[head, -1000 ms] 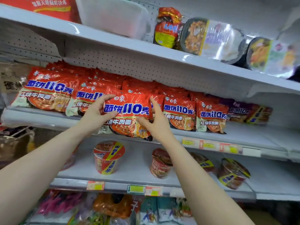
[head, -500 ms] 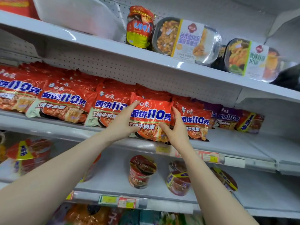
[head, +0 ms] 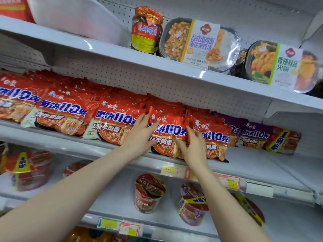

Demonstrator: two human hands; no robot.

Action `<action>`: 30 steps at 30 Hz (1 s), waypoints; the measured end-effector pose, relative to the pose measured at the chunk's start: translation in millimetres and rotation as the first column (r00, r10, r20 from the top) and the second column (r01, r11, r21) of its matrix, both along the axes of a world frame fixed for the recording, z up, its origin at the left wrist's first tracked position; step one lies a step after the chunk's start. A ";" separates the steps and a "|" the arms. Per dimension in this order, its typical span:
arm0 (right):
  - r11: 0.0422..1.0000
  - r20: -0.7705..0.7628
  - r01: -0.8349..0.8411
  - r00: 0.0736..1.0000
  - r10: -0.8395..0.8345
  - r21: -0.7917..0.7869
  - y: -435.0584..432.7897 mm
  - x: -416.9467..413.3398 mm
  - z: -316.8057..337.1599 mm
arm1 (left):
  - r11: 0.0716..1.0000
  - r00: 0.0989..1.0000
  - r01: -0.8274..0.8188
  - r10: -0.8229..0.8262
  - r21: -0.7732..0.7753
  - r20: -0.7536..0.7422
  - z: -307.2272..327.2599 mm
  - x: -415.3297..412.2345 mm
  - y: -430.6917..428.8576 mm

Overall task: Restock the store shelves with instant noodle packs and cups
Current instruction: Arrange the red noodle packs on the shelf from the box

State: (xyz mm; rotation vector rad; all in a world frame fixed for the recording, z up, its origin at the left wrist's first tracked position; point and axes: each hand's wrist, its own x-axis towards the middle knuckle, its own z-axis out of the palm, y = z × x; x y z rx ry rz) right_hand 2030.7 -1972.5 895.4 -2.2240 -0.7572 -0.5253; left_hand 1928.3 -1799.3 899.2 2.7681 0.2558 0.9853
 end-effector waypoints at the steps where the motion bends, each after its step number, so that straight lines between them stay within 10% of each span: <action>1: 1.000 0.065 0.026 0.998 -0.025 -0.014 -0.9 -0.9 -1.4 | 0.999 1.000 -0.006 0.006 0.041 -0.006 -1.9 -1.1 1.1; 7: 0.975 0.307 -0.026 0.947 0.094 -0.219 1.9 -20.7 -6.0 | 0.954 0.999 -0.007 0.022 0.300 -0.049 -4.9 -6.0 1.4; 13: 0.918 0.184 -0.044 0.975 0.126 -0.394 4.9 -20.4 -3.6 | 0.932 0.996 0.032 0.001 0.361 -0.090 -7.0 5.7 1.2; 30: 0.958 0.294 0.105 0.955 -0.022 -0.268 32.3 -0.8 -6.4 | 0.913 1.000 -0.025 0.019 0.407 0.017 -6.1 29.2 4.4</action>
